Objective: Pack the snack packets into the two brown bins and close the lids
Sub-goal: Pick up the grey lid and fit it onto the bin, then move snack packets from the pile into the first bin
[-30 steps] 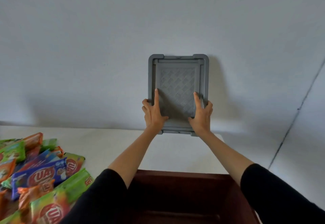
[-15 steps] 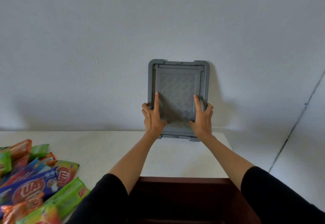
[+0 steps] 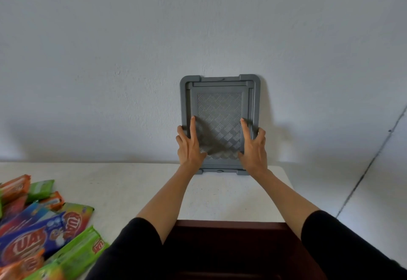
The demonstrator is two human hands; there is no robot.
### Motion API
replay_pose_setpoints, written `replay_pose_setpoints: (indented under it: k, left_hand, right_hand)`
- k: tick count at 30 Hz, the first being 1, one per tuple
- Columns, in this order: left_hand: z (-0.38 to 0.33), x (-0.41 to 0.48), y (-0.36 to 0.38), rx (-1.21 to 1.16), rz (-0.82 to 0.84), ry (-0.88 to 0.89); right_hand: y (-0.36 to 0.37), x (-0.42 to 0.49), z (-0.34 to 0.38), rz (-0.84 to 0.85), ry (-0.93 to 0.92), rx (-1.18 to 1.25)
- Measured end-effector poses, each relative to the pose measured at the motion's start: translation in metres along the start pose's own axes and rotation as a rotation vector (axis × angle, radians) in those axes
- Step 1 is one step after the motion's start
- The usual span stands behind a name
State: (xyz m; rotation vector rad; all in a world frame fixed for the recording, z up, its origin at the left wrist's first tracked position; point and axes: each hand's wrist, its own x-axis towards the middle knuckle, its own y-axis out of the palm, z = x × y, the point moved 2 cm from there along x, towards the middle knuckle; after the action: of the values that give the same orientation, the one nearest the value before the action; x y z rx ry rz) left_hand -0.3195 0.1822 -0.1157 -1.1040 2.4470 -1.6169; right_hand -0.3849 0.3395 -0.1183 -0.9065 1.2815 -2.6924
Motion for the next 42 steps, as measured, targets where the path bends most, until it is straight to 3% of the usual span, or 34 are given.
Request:
replay_pose_setpoints:
  k: [4, 7, 10, 13, 19, 26, 31, 36, 42]
  left_hand:
    - [-0.001, -0.001, -0.001, 0.047, -0.008, 0.017]
    - [-0.001, 0.001, -0.007, 0.077, -0.087, 0.067]
    - [-0.007, 0.002, -0.026, -0.014, -0.185, 0.115]
    - [-0.009, 0.004, -0.056, -0.059, -0.218, 0.183]
    - [0.042, -0.011, -0.127, 0.053, 0.075, 0.181]
    - [0.166, -0.081, -0.226, 0.126, 0.071, -0.131]
    - [0.243, -0.156, -0.275, 0.162, 0.036, -0.375]
    - [0.292, -0.221, -0.277, 0.185, 0.144, -0.603]
    - [0.299, -0.261, -0.255, 0.136, 0.121, -0.712]
  right_hand:
    - [-0.006, -0.002, 0.001, 0.000, 0.015, -0.035]
    - [-0.014, -0.001, 0.006, -0.091, 0.010, -0.085]
    - [-0.024, -0.001, 0.015, -0.174, -0.042, -0.088]
    - [-0.030, -0.004, 0.030, -0.156, -0.121, -0.068]
    - [-0.018, -0.024, 0.093, -0.025, -0.245, 0.040]
    - [0.018, -0.082, 0.212, 0.248, -0.438, 0.137]
    - [0.051, -0.142, 0.285, 0.542, -0.596, 0.248]
    - [0.072, -0.192, 0.329, 0.890, -0.788, 0.162]
    - [0.079, -0.212, 0.344, 1.034, -0.893, 0.096]
